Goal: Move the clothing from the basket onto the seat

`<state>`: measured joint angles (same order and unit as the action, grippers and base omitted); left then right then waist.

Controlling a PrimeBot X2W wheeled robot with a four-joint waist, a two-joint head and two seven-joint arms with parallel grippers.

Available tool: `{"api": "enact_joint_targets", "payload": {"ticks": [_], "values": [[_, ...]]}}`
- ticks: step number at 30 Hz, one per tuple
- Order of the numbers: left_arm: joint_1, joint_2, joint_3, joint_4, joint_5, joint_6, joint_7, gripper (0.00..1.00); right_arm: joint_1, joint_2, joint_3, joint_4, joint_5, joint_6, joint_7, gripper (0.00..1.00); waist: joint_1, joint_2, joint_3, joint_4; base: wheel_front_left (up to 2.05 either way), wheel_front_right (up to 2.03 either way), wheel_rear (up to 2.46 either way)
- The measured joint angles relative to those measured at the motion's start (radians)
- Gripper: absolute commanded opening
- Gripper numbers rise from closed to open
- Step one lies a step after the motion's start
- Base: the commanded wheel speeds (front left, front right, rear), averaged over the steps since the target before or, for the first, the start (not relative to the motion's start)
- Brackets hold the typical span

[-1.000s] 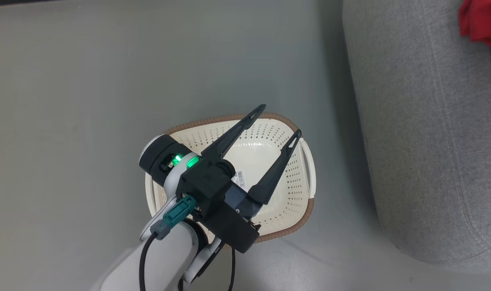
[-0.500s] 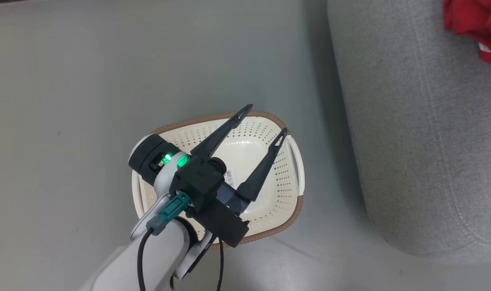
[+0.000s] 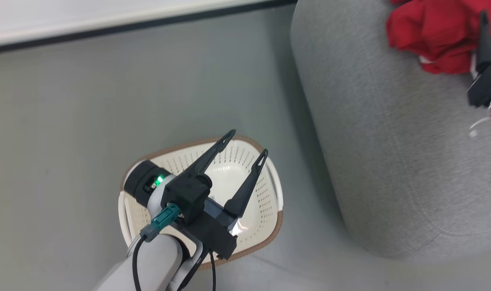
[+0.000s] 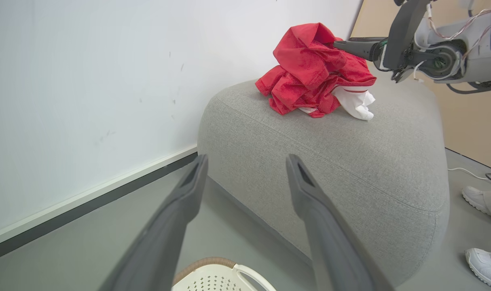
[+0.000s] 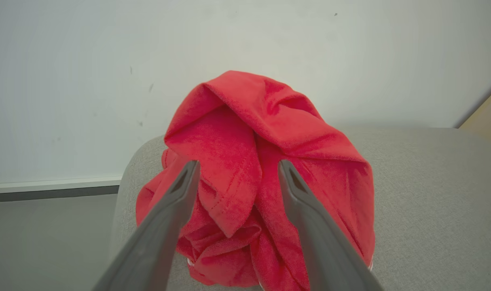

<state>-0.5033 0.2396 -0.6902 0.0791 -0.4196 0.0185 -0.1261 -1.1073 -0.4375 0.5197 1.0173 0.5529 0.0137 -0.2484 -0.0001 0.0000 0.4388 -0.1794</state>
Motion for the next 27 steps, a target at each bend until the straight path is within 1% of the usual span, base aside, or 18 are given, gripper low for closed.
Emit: {"api": "enact_joint_targets", "payload": {"ticks": [2, 4, 7, 11, 13, 20, 27], "values": [[0.012, -0.005, 0.003, 0.011, -0.008, 0.0, -0.005, 1.0, 0.021, 0.009, 0.008, -0.006, -0.007, 0.009, -0.001, 1.0, 0.0, 0.0, -0.023, -0.008, 0.0, 0.0, 0.0], [0.025, -0.011, 0.004, 0.021, -0.017, 0.0, -0.015, 1.0, 0.04, 0.016, 0.019, -0.013, -0.015, 0.03, -0.001, 1.0, -0.0001, 0.0, -0.048, -0.015, 0.0, 0.0, 0.0], [0.047, -0.02, 0.011, 0.036, -0.027, 0.003, -0.03, 1.0, 0.061, 0.029, 0.029, -0.034, -0.026, 0.04, -0.001, 1.0, -0.0001, -0.0002, -0.086, -0.022, 0.0, 0.0, 0.0], [0.075, -0.03, 0.035, 0.049, -0.051, 0.018, -0.058, 1.0, 0.095, 0.04, 0.021, -0.075, -0.026, 0.048, -0.001, 1.0, -0.0001, -0.0002, -0.138, -0.025, 0.0, 0.0, 0.0], [0.088, -0.031, 0.045, 0.055, -0.065, 0.019, -0.066, 1.0, 0.123, 0.048, 0.012, -0.095, -0.022, 0.049, -0.001, 1.0, -0.0002, -0.0003, -0.164, -0.023, 0.0, 0.0, 0.0], [0.152, -0.023, 0.084, 0.084, -0.073, 0.047, -0.088, 1.0, 0.257, 0.061, -0.013, -0.17, -0.001, 0.046, -0.001, 1.0, -0.0002, -0.0002, -0.252, 0.004, 0.0, 0.0, 0.0], [0.246, -0.009, 0.135, 0.112, -0.09, 0.072, -0.097, 1.0, 0.439, 0.067, -0.024, -0.26, 0.001, 0.014, -0.001, 1.0, -0.0002, -0.0002, -0.336, 0.055, 0.0, 0.0, 0.0]]}}
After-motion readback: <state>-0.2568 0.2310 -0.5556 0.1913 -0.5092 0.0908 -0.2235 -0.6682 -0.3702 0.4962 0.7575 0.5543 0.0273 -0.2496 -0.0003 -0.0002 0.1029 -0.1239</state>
